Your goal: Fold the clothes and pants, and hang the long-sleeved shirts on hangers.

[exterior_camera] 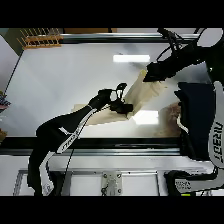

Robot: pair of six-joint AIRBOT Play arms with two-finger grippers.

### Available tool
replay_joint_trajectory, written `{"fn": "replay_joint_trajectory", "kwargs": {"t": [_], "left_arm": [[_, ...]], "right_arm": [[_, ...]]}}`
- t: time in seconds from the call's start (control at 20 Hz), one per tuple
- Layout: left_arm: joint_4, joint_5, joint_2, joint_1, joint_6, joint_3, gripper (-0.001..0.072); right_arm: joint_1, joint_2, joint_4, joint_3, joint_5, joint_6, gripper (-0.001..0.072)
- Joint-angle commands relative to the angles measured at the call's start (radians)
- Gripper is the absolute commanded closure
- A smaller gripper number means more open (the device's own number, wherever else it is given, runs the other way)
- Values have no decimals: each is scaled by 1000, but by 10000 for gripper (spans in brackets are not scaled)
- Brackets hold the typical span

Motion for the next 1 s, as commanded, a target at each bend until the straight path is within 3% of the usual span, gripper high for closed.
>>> {"fn": "replay_joint_trajectory", "kwargs": {"t": [0.0, 0.25, 0.45, 0.95], "left_arm": [[-17, 3, 53, 34, 0, 4, 702], [-9, -29, 154, 105, 6, 4, 701], [-10, -45, 254, 189, 60, 4, 702], [-10, -141, 468, 508, 105, 4, 702]], "right_arm": [[12, 0, 22, 3, -3, 3, 699], [26, -1, 22, 3, -4, 2, 699], [87, -9, 26, 3, -45, 0, 698], [441, -166, 45, 3, -230, 3, 698]]}}
